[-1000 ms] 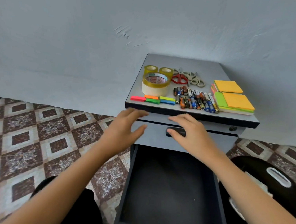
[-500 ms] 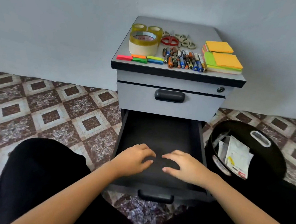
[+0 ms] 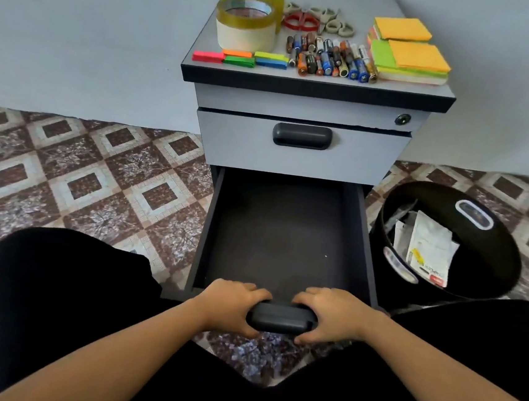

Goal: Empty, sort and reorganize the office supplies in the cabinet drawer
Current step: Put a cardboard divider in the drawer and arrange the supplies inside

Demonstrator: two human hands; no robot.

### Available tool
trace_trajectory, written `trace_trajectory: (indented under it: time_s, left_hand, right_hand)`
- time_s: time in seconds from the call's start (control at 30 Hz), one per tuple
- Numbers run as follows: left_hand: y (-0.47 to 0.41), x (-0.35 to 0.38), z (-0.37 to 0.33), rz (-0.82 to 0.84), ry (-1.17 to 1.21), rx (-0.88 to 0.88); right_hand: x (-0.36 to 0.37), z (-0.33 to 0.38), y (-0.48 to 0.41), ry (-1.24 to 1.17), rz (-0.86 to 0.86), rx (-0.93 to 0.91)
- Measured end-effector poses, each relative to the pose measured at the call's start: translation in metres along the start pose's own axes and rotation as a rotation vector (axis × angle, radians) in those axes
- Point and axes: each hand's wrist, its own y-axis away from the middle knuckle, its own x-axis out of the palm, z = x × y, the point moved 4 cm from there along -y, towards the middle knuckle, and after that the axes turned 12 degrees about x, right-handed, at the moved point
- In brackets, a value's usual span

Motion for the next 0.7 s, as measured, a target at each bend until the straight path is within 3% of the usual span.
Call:
trace_trajectory:
  time_s: [0.37, 0.53, 0.7]
  left_hand:
    - [-0.012, -0.017, 0.007, -0.068, 0.029, -0.051]
    - [-0.021, -0.038, 0.028, -0.225, -0.026, -0.144]
    - [-0.026, -0.045, 0.038, -0.39, -0.106, -0.25]
  right_hand:
    - [-0.015, -0.015, -0.012, -0.102, -0.052, 0.033]
    - [-0.034, -0.026, -0.025, -0.205, -0.163, 0.144]
    - [-0.049, -0.034, -0.031, -0.14, -0.321, 0.275]
